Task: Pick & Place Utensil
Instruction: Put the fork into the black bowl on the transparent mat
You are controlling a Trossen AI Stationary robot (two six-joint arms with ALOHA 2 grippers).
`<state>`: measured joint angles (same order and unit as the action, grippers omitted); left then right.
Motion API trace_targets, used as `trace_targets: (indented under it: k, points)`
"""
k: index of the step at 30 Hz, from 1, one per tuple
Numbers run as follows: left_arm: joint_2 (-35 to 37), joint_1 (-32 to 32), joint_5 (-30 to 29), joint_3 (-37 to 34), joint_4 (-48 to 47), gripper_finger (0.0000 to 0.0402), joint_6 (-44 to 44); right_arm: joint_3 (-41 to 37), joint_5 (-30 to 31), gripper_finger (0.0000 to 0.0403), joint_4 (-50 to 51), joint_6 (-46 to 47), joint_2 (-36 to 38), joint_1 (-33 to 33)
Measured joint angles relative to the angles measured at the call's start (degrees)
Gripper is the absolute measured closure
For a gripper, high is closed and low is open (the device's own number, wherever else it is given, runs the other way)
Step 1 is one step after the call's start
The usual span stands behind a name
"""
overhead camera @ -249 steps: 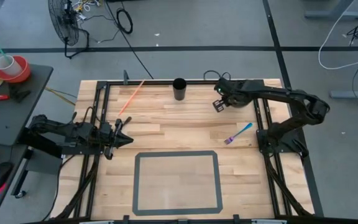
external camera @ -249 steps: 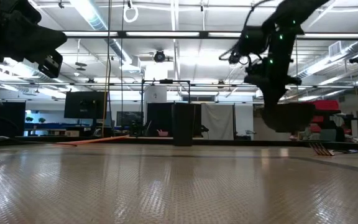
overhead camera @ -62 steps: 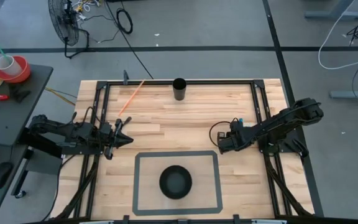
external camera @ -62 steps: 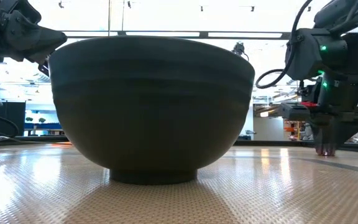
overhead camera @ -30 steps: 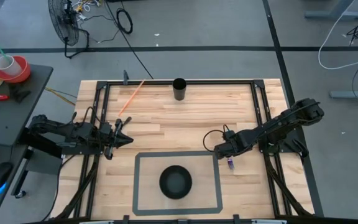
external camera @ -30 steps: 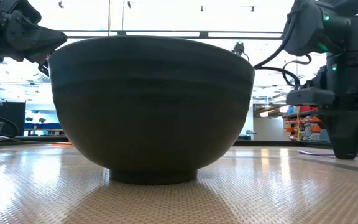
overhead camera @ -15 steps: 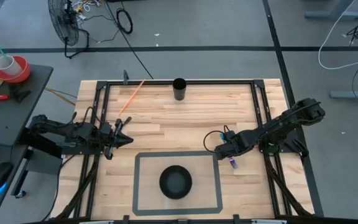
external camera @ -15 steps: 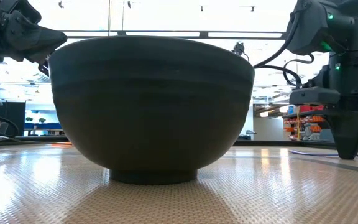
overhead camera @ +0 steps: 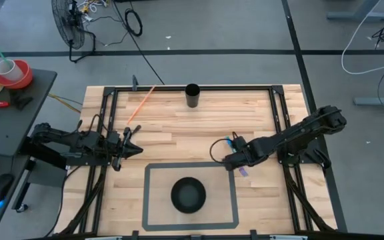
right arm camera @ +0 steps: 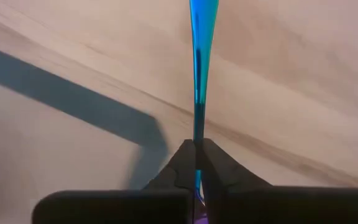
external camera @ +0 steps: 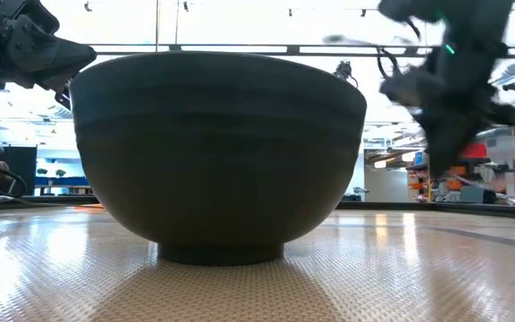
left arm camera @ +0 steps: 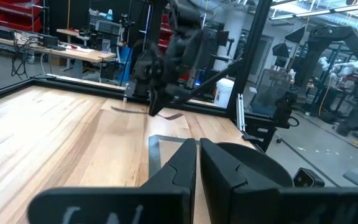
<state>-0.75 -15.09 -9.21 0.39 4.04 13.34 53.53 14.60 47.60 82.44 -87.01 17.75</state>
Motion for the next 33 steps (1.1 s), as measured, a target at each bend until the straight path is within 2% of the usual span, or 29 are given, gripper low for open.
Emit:
trace_targets:
  k: [6,10,15,23,33]
  points:
    - [0.0,0.0,0.0,0.0,0.0,0.0376,0.0,9.5,8.6,0.0396,-6.6,-6.8,-0.2,0.6]
    - [0.0,0.0,0.0,0.0,0.0,0.0376,0.0,12.9,9.2,0.0396,-18.5,-14.9,-2.6,1.6]
    - [0.0,0.0,0.0,0.0,0.0,0.0376,0.0,18.1,8.6,0.0396,-33.2,-27.4,-9.8,3.7]
    - [0.0,0.0,0.0,0.0,0.0,0.0376,0.0,30.0,6.8,0.0397,-34.8,-46.6,-22.2,6.2]
    - [0.0,0.0,0.0,0.0,0.0,0.0376,0.0,30.9,5.4,0.0392,-35.6,-56.3,-28.1,8.2]
